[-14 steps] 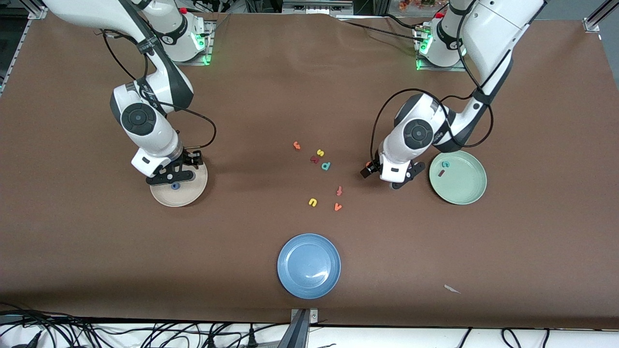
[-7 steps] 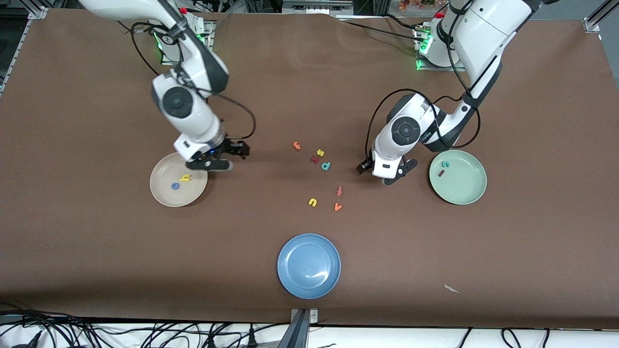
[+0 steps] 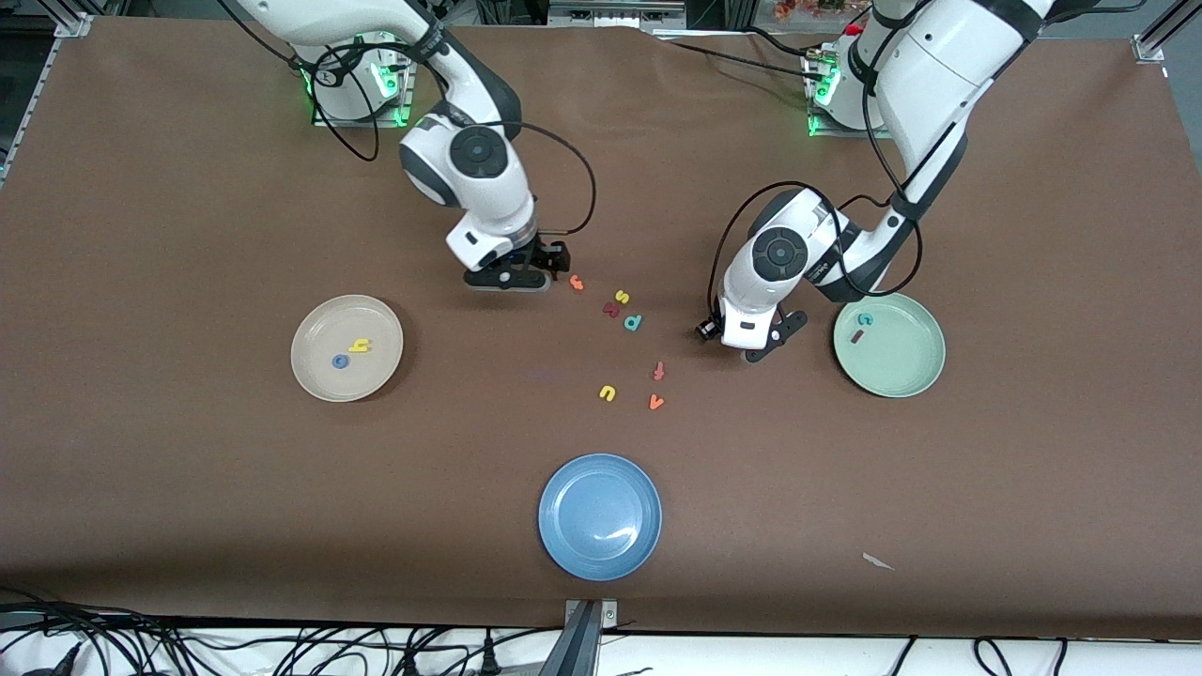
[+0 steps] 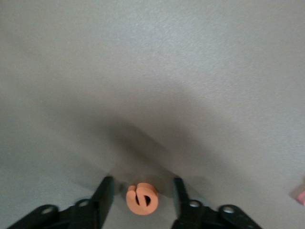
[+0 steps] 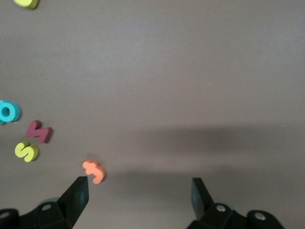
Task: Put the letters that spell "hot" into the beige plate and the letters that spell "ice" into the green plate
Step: 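Grasp the orange e with the left gripper while the right gripper reaches the orange t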
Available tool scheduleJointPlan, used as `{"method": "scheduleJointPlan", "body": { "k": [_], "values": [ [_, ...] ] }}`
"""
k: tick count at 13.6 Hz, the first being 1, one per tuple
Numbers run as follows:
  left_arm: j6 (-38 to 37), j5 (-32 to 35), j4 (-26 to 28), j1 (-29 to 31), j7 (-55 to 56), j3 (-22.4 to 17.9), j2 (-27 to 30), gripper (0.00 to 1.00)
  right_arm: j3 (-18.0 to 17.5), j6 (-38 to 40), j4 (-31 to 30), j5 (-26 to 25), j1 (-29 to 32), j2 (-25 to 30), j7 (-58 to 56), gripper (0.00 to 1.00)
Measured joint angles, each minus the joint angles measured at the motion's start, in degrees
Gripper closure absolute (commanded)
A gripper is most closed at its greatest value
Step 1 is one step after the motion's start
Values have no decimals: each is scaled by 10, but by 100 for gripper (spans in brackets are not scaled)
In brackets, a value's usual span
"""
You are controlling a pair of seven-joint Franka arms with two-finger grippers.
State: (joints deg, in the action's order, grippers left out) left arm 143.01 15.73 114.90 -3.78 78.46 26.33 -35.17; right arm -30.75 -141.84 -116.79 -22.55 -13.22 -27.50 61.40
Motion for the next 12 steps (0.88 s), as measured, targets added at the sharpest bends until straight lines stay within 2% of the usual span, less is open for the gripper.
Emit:
{"method": "scheduleJointPlan", "body": {
  "k": [2,4,9,11,12],
  "values": [
    [0,0,-3,0,1,0,0,88,8,0,21,-57,-31,-32,70,4],
    [0,0,-3,0,1,0,0,93,14,0,38,-96,-52,-58,117,4],
    [-5,0,-6,14,1,-2,2,96,31,0,54,-106,-79,-76,141,5],
    [-49,0,-16,48,-22,7,16,96,46,0,61,-114,-99,-81,160,5],
    [-85,-2,-25,77,-46,23,25,96,51,0,65,-122,-106,-85,171,5]
  ]
}}
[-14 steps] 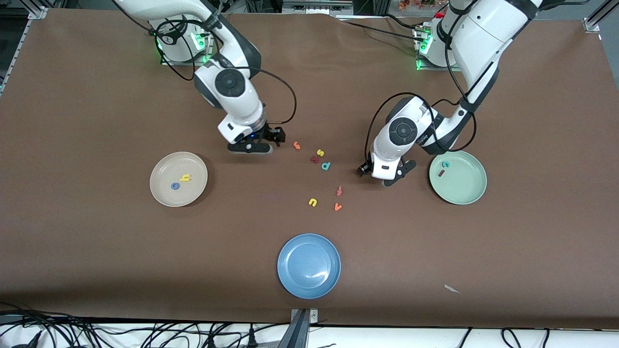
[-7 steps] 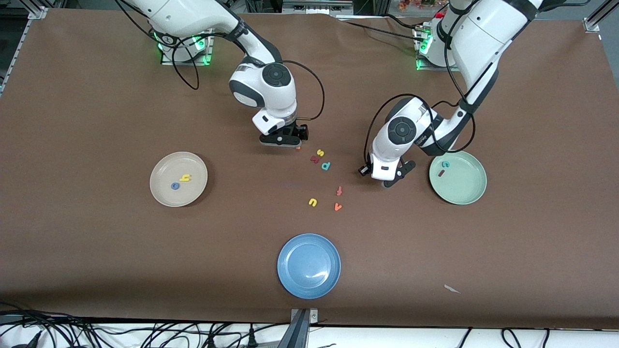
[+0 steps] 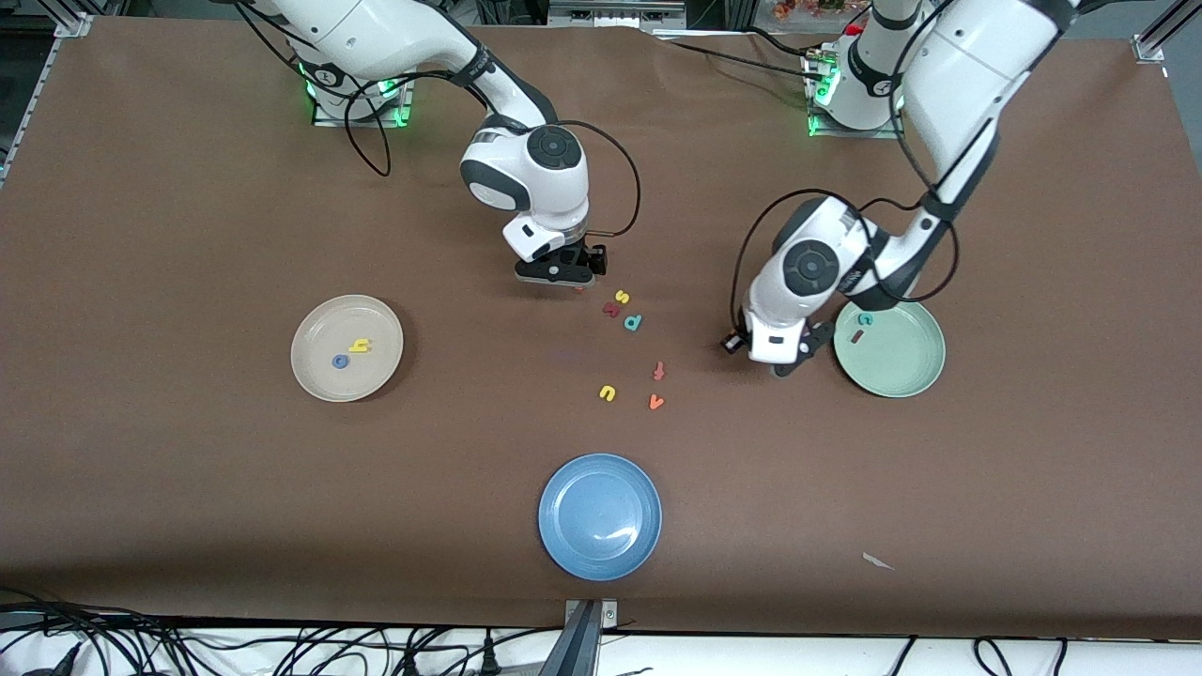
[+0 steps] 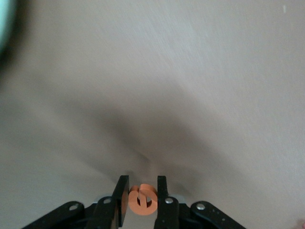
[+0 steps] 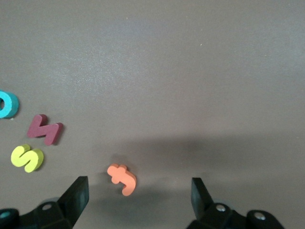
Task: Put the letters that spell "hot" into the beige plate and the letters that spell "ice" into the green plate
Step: 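Place the orange e on the green plate while the right gripper grasps the t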
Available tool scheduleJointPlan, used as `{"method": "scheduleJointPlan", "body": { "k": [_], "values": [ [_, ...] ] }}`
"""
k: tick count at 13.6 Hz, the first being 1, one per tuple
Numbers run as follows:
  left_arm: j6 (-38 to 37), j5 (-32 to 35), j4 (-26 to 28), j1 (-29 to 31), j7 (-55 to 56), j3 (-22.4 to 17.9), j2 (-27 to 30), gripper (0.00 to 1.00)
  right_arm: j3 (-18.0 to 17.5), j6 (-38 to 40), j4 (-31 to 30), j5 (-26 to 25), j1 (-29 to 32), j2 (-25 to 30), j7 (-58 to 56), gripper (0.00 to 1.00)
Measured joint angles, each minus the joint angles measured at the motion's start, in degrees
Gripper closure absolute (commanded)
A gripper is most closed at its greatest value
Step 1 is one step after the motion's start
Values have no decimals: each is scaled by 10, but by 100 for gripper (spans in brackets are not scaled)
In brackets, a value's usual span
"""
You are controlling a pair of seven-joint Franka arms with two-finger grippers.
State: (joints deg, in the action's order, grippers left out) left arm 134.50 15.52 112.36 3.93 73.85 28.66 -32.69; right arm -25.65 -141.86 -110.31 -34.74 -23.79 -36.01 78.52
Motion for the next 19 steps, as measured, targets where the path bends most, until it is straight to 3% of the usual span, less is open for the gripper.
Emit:
{"method": "scheduleJointPlan", "body": {
  "k": [5,9,13,15,17,19],
  "values": [
    [-159,-4,-28,211,-186,110,41,96,5,0,15,-21,-6,-19,11,16],
    [-192,3,-28,294,-321,118,45,95,5,0,17,-27,-6,-24,12,24],
    [-189,44,-25,327,-364,116,22,59,5,0,17,-38,-6,-27,13,48],
    [-175,47,-25,328,-365,112,3,0,5,-3,20,-39,-7,-27,13,58],
    [-171,47,-26,329,-365,110,-4,0,5,-3,21,-39,-8,-27,13,67],
    [-174,47,-42,329,-365,111,-2,0,5,-3,22,-39,-9,-27,13,82]
  ]
}}
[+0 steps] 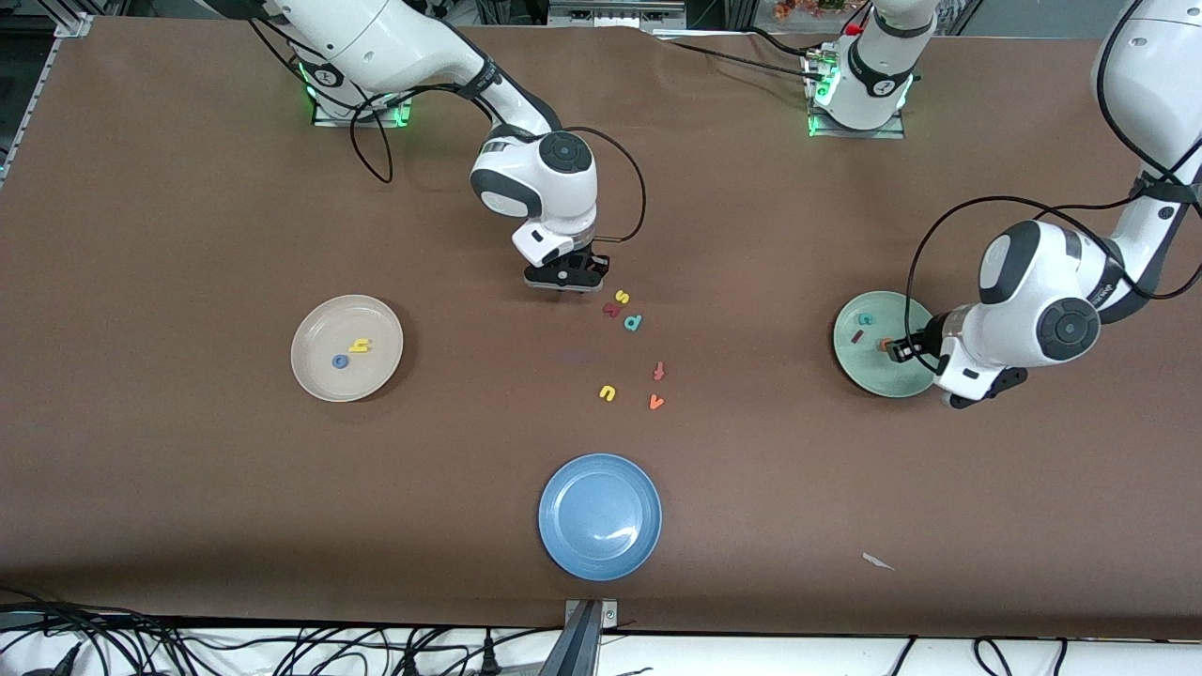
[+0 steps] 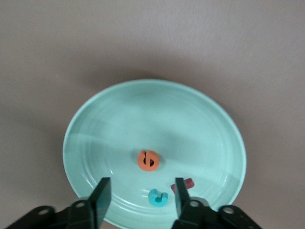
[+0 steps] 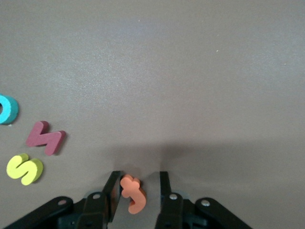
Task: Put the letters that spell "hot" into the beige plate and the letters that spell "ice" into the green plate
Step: 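Place the orange e on the green plate while the right gripper grasps the t, then place the orange t on the beige plate while the left gripper returns to rest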
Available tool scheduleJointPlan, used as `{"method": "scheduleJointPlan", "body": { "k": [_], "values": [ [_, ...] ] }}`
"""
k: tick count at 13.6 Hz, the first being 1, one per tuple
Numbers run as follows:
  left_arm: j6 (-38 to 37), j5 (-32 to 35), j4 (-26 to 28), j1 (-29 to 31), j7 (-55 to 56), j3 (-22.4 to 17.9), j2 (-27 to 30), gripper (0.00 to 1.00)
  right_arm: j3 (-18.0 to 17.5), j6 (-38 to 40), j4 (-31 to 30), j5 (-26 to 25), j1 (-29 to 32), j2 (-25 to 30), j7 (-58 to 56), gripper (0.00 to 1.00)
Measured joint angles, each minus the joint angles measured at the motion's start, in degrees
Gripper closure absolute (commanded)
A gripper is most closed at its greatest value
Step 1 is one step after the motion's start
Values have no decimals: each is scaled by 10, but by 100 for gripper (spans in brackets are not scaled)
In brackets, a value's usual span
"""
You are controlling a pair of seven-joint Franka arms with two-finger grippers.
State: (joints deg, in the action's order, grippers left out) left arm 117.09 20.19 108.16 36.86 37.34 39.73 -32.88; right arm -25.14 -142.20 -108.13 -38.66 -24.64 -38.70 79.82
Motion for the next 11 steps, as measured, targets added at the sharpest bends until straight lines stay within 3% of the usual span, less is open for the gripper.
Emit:
{"method": "scheduleJointPlan", "body": {
  "k": [4,11],
  "values": [
    [-115,0,-100,-1,-5,25,5,0,0,0,1,0,-1,0,0,100],
    [-339,0,-271,-1,-50,69,14,0,10,3,4,-3,0,7,-3,100]
  ]
}}
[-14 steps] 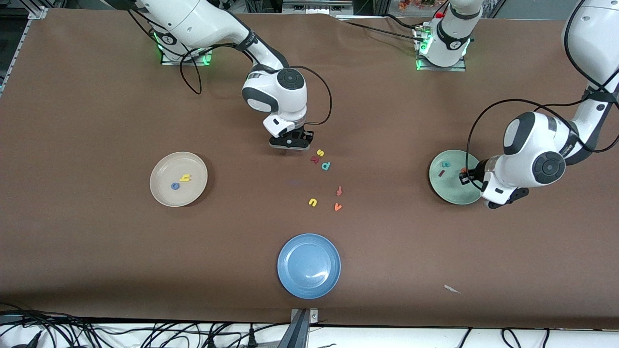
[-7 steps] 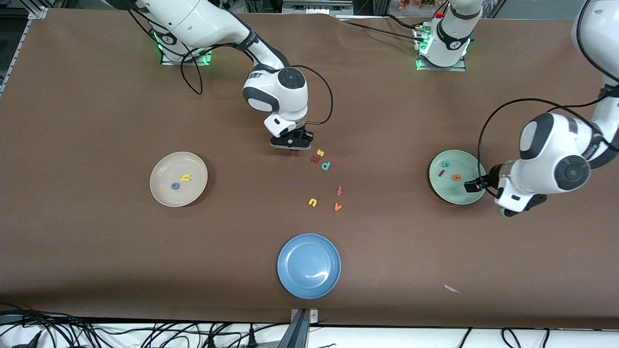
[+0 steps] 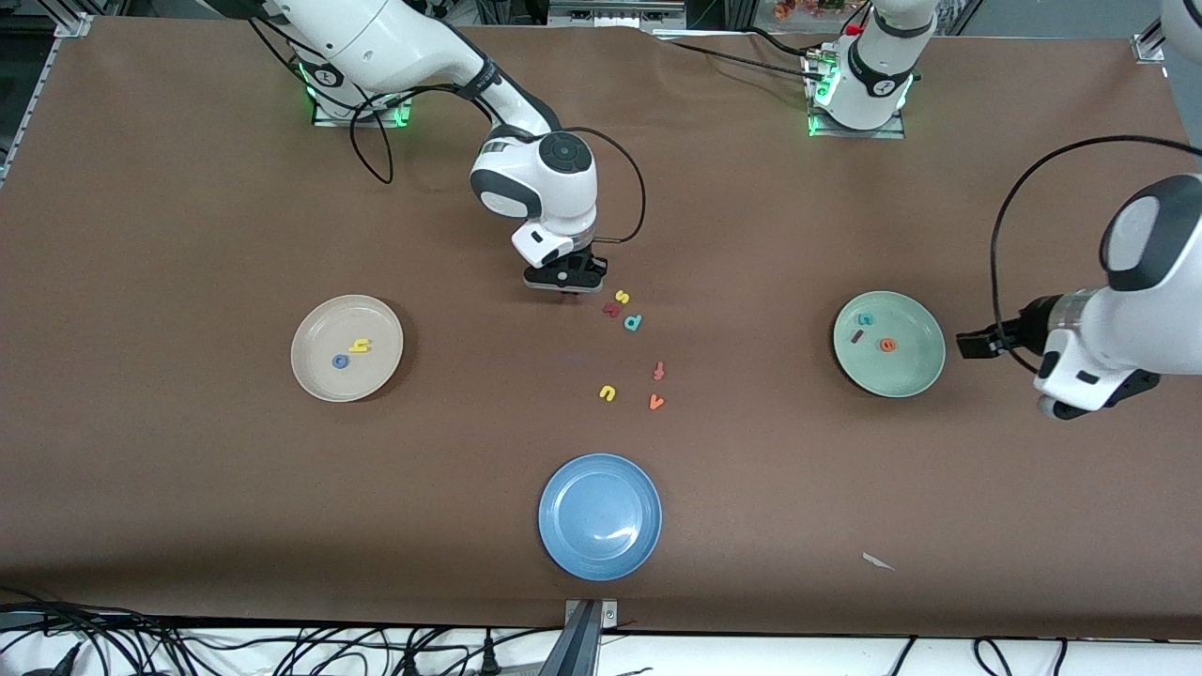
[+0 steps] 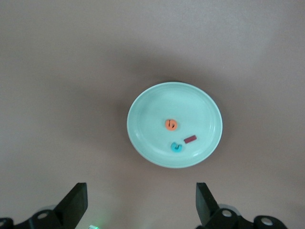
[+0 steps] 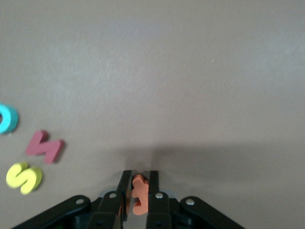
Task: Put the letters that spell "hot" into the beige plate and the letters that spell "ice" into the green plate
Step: 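Place the orange t on the beige plate while the left gripper returns to rest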
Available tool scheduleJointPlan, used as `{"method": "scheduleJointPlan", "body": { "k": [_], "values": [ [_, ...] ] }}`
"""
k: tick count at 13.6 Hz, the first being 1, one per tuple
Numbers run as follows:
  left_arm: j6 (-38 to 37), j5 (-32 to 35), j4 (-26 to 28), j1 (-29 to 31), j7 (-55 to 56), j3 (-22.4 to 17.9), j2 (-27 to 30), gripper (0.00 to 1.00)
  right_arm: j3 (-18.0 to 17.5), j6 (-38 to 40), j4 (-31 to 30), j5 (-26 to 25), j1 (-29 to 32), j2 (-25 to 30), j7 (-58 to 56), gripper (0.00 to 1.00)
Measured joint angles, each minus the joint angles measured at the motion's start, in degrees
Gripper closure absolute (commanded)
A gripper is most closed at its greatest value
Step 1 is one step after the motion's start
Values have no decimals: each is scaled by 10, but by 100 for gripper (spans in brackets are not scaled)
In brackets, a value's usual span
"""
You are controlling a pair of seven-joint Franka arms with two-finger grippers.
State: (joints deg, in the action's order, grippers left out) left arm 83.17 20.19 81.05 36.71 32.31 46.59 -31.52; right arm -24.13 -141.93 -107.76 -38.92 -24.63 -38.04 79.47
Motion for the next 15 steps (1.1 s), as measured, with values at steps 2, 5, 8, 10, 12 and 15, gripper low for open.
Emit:
{"method": "scheduleJointPlan", "body": {
  "k": [2,5,8,10,12,15],
  "values": [
    [-49,0,-42,0,-25,8,2,0,11,19,2,6,12,21,-32,100],
    [-86,0,-83,0,-64,13,13,0,14,55,-8,85,55,79,-166,100],
    [-107,0,-95,-5,-114,12,30,0,15,109,-29,169,115,152,-329,100],
    [-136,-4,-127,-42,-146,-24,38,0,16,148,-44,201,156,193,-428,100],
    [-161,-55,-170,-116,-168,-122,47,1,18,158,-73,208,212,222,-515,100],
    [-166,-175,-196,-225,-188,-306,76,2,18,154,-109,208,277,232,-597,100]
  ]
}}
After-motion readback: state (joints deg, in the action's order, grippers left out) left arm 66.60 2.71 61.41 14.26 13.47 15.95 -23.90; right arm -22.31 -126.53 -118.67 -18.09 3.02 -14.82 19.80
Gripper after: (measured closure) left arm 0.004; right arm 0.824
